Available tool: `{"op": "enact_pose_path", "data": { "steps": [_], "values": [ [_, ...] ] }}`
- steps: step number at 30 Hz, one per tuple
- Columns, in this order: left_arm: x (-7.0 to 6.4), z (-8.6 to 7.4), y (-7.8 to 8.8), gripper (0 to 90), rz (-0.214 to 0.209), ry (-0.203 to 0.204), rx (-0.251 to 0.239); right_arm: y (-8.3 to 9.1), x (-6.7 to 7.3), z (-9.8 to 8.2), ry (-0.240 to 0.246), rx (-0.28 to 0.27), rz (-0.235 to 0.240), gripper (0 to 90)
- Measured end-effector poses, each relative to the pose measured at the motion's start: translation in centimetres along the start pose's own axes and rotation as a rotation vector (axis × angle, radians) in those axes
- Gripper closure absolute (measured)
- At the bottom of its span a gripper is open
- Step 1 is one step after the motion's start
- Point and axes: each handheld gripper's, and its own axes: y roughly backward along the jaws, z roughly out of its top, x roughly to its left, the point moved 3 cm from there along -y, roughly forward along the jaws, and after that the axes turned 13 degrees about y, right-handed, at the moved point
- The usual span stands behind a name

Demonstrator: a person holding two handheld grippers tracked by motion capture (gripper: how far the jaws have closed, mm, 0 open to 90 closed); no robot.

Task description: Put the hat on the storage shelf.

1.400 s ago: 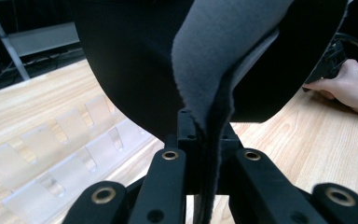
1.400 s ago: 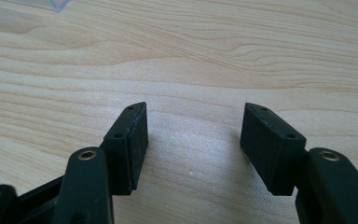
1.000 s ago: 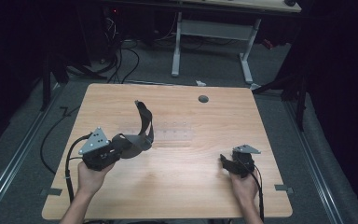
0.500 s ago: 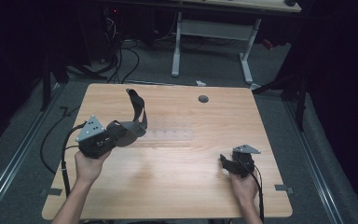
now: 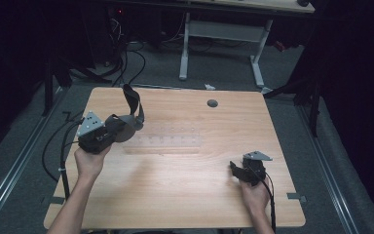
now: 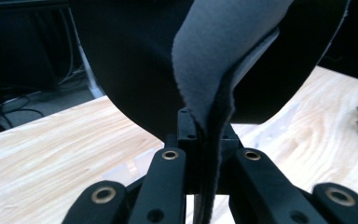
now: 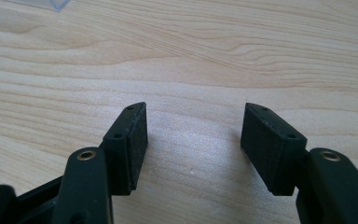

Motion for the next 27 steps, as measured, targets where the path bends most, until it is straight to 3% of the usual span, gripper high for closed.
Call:
{"op": "enact_pose_path", "data": {
  "steps": [12, 27],
  "values": [
    [1.9, -0.5, -1.5, 86.2, 0.063, -0.018, -0.007, 0.0, 0.0, 0.0, 0.000, 0.001, 0.002, 41.1],
    [3.3, -0.9, -2.3, 86.2, 0.099, -0.013, -0.013, 0.0, 0.1, 0.0, 0.000, 0.001, 0.005, 40.9]
  ]
}}
